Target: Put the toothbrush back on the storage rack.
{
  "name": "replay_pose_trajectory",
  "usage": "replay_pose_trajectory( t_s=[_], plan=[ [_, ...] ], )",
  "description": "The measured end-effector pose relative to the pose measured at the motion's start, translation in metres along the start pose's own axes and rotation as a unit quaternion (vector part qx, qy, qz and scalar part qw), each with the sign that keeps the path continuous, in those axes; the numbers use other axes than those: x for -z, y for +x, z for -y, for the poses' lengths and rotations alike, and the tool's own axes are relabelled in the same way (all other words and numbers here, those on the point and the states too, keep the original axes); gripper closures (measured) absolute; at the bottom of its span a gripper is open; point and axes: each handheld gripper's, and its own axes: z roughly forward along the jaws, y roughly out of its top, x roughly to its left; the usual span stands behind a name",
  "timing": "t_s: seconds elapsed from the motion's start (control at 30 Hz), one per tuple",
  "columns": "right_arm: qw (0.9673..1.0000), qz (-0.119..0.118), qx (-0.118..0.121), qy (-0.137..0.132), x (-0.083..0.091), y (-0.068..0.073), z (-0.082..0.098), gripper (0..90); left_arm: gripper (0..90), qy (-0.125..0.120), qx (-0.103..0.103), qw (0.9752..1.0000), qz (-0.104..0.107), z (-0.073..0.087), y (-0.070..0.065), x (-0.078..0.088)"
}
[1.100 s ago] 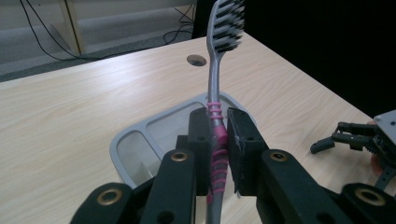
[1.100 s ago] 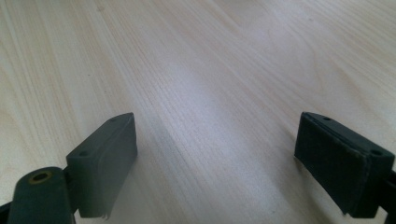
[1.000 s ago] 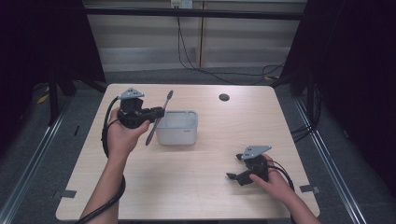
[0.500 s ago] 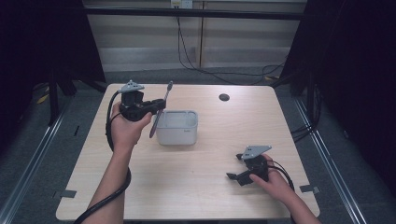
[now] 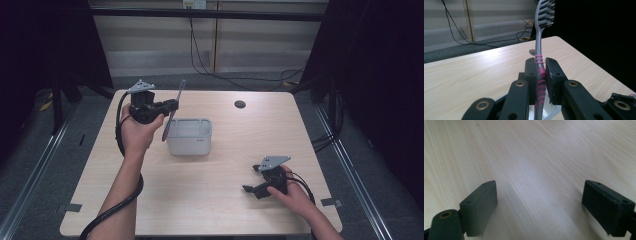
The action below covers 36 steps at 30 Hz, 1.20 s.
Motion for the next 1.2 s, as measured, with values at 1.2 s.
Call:
replay_pose_trajectory(
  t_s=[1.2],
  plan=[
    [1.0000, 0.001, 0.000, -0.001, 0.000, 0.000, 0.000, 12.4, 80.5, -0.007, 0.004, 0.9999, 0.010, -0.013, 0.005, -0.028]
  ],
)
